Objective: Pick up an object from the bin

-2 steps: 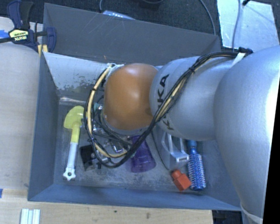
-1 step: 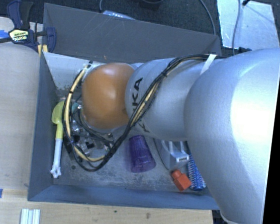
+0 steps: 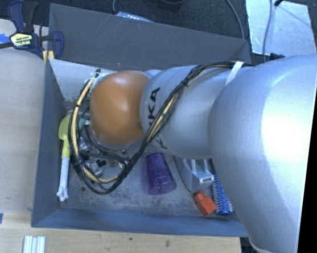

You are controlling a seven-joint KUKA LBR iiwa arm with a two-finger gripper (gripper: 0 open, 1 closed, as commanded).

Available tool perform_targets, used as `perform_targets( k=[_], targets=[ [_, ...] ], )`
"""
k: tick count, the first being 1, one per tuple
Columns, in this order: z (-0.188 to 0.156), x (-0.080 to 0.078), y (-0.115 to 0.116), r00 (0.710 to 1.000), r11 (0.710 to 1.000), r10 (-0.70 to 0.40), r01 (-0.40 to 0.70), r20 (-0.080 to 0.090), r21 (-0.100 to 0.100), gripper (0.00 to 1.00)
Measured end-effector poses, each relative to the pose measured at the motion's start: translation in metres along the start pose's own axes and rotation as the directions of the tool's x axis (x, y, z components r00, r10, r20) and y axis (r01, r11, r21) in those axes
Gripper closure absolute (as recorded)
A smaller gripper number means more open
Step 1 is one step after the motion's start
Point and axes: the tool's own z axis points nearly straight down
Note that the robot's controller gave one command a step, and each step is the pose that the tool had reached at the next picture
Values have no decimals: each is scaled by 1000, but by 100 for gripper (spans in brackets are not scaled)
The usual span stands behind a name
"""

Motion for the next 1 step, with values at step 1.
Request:
perform_targets(
  k=[1],
  targets=[
    [-2,-2,-2,999,999,-52,52,1,5,100]
  ],
)
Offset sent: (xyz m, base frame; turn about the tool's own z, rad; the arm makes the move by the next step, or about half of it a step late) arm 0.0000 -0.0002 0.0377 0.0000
